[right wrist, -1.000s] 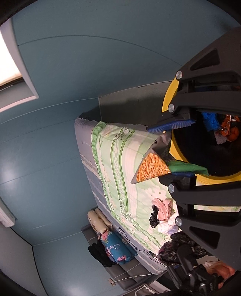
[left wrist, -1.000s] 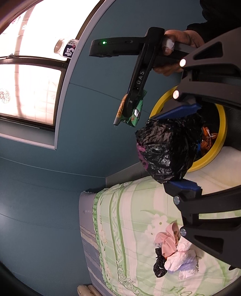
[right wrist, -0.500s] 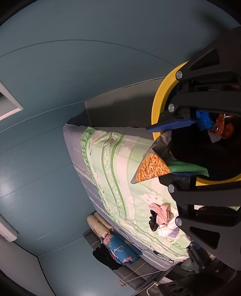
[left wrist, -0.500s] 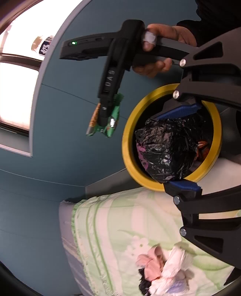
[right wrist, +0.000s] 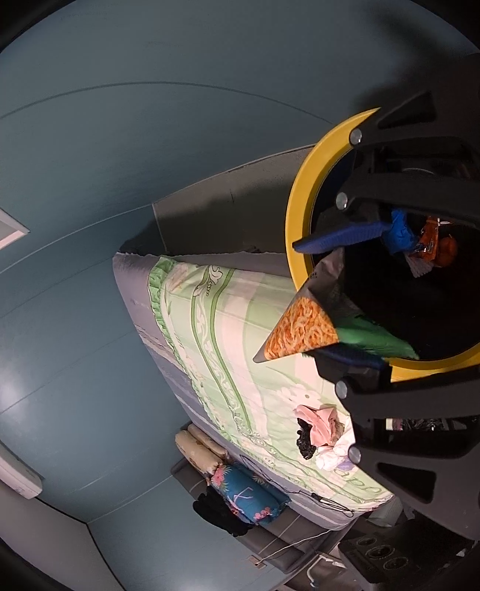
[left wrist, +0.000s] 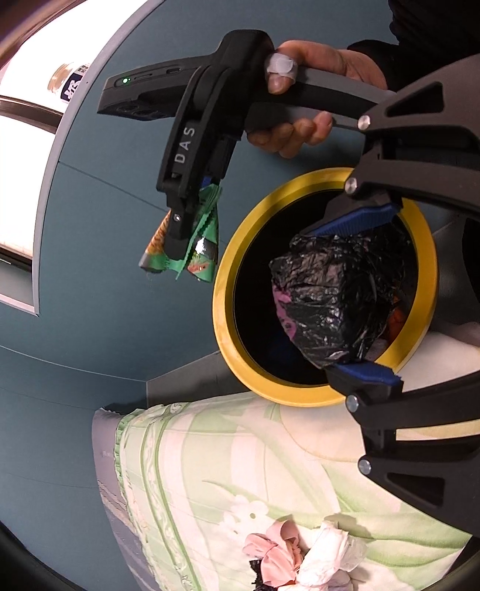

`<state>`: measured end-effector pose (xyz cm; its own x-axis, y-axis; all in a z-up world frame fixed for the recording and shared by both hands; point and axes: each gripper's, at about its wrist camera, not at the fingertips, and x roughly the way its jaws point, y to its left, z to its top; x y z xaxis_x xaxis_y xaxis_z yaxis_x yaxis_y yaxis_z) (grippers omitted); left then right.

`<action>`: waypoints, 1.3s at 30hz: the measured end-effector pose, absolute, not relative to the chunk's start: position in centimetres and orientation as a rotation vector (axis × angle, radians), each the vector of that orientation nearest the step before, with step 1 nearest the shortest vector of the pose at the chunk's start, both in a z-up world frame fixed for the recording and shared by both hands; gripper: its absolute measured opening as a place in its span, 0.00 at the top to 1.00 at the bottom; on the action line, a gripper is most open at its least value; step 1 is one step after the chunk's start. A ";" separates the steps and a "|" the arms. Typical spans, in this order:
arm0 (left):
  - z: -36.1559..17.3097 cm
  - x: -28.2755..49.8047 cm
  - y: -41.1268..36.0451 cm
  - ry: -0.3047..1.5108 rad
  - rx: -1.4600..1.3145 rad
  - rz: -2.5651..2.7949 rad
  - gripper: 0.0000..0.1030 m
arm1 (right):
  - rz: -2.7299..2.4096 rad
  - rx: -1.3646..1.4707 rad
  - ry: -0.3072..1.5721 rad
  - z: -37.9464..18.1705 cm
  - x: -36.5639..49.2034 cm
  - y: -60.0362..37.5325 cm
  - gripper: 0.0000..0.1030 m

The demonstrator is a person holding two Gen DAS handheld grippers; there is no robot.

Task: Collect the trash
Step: 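Open both grippers to drop the black bag and chip bag into the bin, then move both tools back over the remaining trash on the bed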

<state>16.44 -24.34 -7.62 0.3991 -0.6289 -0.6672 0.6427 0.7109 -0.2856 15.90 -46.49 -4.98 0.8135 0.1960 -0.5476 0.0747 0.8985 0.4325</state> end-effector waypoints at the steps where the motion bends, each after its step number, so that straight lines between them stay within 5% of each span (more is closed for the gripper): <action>1: -7.7 16.4 -24.3 0.838 0.014 -0.807 0.41 | 0.062 0.462 0.620 -5.0 15.9 -46.6 0.49; 10: -7.3 16.2 -24.1 0.814 0.006 -0.824 0.24 | 0.027 0.495 0.588 -4.5 15.2 -47.8 0.40; 39: -4.2 18.8 -14.0 0.708 -0.043 -0.578 0.22 | 0.184 0.361 0.503 -1.1 14.8 -42.6 0.38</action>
<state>18.79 -13.99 -4.23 0.6107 -0.5151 -0.6013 0.4867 0.8433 -0.2281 14.84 -42.61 -1.06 0.8614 0.2594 -0.4367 -0.0837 0.9206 0.3815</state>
